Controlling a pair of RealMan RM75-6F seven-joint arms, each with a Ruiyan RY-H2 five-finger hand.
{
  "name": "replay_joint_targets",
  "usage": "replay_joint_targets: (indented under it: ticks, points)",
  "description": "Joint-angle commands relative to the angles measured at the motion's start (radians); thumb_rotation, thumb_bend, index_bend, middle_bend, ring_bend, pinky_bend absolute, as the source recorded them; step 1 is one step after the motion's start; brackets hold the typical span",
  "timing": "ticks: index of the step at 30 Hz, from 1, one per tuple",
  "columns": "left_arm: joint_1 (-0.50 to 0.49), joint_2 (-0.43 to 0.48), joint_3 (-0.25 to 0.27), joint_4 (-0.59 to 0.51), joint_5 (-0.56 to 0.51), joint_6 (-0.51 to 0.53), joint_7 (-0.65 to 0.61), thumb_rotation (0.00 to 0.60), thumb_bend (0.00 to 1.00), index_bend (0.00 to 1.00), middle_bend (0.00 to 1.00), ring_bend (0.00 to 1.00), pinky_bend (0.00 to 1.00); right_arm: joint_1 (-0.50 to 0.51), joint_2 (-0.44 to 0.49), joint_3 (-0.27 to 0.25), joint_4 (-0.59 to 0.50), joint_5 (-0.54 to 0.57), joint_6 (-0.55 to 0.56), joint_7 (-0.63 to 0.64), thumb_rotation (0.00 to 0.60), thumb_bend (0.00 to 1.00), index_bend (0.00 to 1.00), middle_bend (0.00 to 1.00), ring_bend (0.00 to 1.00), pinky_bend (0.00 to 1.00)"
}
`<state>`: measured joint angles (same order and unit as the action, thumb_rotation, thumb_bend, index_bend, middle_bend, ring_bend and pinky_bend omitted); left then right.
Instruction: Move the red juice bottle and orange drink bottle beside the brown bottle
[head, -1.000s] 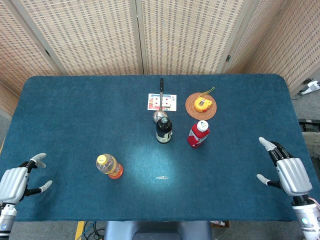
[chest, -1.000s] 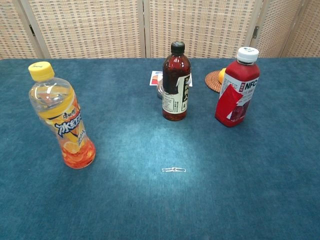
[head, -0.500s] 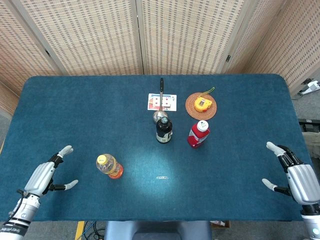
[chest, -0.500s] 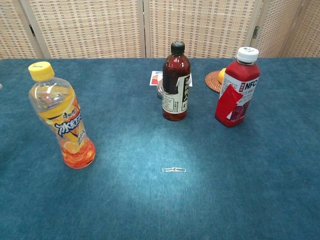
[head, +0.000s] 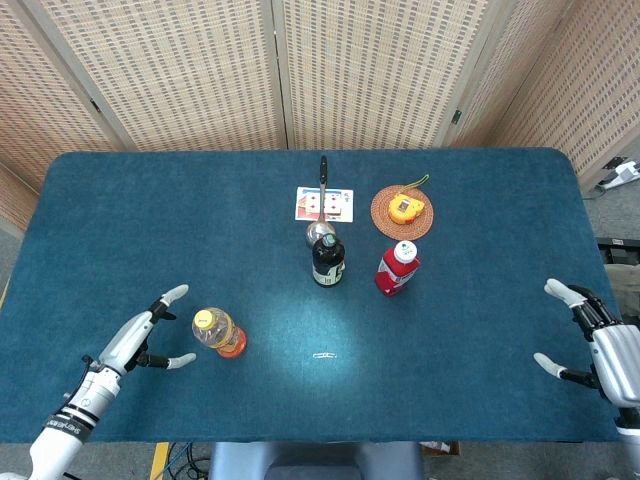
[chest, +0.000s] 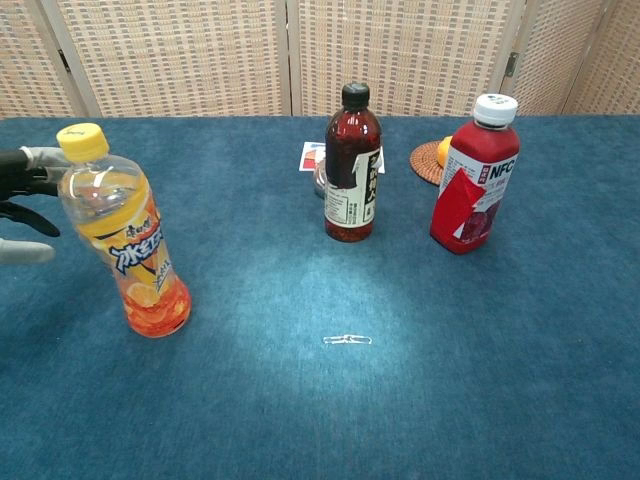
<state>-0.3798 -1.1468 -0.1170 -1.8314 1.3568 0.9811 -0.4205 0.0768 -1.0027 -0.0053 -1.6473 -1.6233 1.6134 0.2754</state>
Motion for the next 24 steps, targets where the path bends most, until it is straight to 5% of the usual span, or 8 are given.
replay_joint_targets:
  ticks: [1, 16, 24]
  points:
    - [-0.018, -0.023, -0.008, 0.014, -0.005, -0.015, -0.025, 0.600, 0.12, 0.00, 0.04, 0.04, 0.20, -0.001, 0.002, 0.003, 0.001, 0.000, -0.002, 0.006, 0.600, 0.00, 0.15, 0.23, 0.13, 0.42]
    - [-0.070, -0.070, -0.014, 0.016, 0.025, -0.048, -0.161, 0.600, 0.12, 0.08, 0.07, 0.06, 0.20, -0.006, 0.007, 0.015, 0.001, -0.001, -0.017, 0.024, 0.600, 0.00, 0.15, 0.23, 0.13, 0.42]
    - [-0.089, -0.117, -0.018, 0.033, 0.007, -0.031, -0.112, 0.600, 0.12, 0.17, 0.11, 0.09, 0.20, -0.010, 0.011, 0.021, 0.000, -0.004, -0.015, 0.033, 0.600, 0.00, 0.15, 0.23, 0.13, 0.42]
